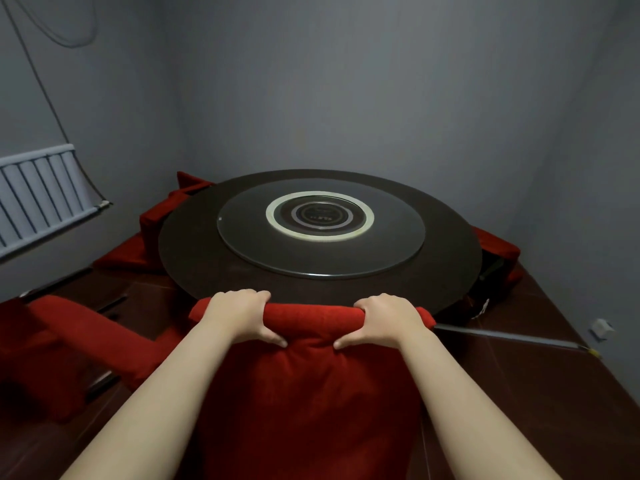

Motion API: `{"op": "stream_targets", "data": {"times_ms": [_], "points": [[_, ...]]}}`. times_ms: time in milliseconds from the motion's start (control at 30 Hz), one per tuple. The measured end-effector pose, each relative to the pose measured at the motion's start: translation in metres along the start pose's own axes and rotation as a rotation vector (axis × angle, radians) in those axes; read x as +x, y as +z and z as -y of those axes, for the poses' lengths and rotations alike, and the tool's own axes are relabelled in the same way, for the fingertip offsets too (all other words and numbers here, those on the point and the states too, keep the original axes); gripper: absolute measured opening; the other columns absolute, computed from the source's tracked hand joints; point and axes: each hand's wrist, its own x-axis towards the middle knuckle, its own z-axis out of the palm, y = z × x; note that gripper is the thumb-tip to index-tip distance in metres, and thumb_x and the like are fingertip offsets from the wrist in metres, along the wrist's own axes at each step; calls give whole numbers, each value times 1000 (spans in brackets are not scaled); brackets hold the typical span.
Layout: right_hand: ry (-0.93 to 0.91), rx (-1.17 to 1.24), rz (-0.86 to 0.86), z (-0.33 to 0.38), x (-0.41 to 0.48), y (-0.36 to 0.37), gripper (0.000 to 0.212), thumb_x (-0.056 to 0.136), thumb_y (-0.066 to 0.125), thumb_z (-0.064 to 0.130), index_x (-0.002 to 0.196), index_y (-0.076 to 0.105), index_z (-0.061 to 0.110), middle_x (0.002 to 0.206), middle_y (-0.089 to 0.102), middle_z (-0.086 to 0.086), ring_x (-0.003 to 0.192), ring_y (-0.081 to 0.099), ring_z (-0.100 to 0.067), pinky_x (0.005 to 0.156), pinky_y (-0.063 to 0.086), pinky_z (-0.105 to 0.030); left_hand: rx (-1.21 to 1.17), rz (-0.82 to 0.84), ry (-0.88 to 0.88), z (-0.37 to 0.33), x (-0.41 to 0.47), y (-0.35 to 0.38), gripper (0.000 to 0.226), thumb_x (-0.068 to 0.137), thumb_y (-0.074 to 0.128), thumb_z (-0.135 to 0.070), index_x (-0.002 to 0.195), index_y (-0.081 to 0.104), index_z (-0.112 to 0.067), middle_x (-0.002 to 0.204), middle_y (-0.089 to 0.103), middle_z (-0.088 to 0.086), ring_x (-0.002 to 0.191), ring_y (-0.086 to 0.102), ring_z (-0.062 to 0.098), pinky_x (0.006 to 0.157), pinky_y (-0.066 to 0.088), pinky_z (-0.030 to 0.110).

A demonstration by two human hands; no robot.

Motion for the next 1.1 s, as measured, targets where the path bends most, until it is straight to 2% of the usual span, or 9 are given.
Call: {"op": "stream_targets", "data": {"times_ms": [267,433,533,600,700,800,900,967,1100], "points": [[47,-23,7,11,19,0,86,35,40,103,83,59,35,88,67,13,89,63,-13,65,40,-30,-25,-11,60,22,21,0,82,40,57,-93,89,41,-30,107,63,-2,102,62,24,72,38,36],[66,-28,20,6,31,-1,98,32,40,104,101,64,38,95,68,16,95,63,-12,70,42,-29,-70,-59,73,24,30,1,84,41,59,-91,91,38,-26,106,64,1,101,63,26,72,37,38],[61,-27,14,0,39,-3,86,33,39,104,85,60,40,79,62,19,89,63,-10,65,39,-28,-98,-117,86,25,40,4,87,41,56,-92,90,31,-25,101,65,2,96,64,27,70,35,36],[48,-54,-17,-5,51,-3,84,35,37,104,84,57,39,77,60,18,88,64,-11,63,37,-28,-130,-124,122,30,53,3,83,44,52,-94,88,32,-26,98,66,2,94,64,27,67,35,34],[25,-115,-62,-15,71,1,93,38,33,105,92,59,35,82,65,13,86,65,-13,62,36,-28,-252,-29,172,44,75,-6,70,51,49,-94,84,40,-34,96,67,-3,95,62,24,68,35,32],[5,-128,-57,-29,96,1,87,40,30,105,76,54,30,67,56,16,75,62,-9,58,37,-29,-346,71,208,57,104,-16,65,53,54,-90,87,53,-34,90,64,-14,93,60,16,69,38,30],[-50,-150,-51,-43,123,-1,78,44,27,105,73,47,35,74,51,17,72,52,-5,59,36,-26,-352,77,202,62,130,-18,67,52,54,-90,87,57,-33,75,57,-19,80,54,11,61,37,29],[-74,-166,-52,-53,142,-1,81,45,25,105,76,51,35,77,54,16,71,50,-4,59,38,-26,-342,61,191,63,149,-16,67,52,53,-92,83,57,-33,72,57,-19,77,53,9,58,36,27],[-86,-158,-13,-75,185,1,84,45,26,105,72,53,31,72,58,13,67,54,-5,58,41,-27,-341,44,142,67,189,-14,70,51,49,-94,81,60,-33,71,60,-18,77,56,7,62,40,28]]}}
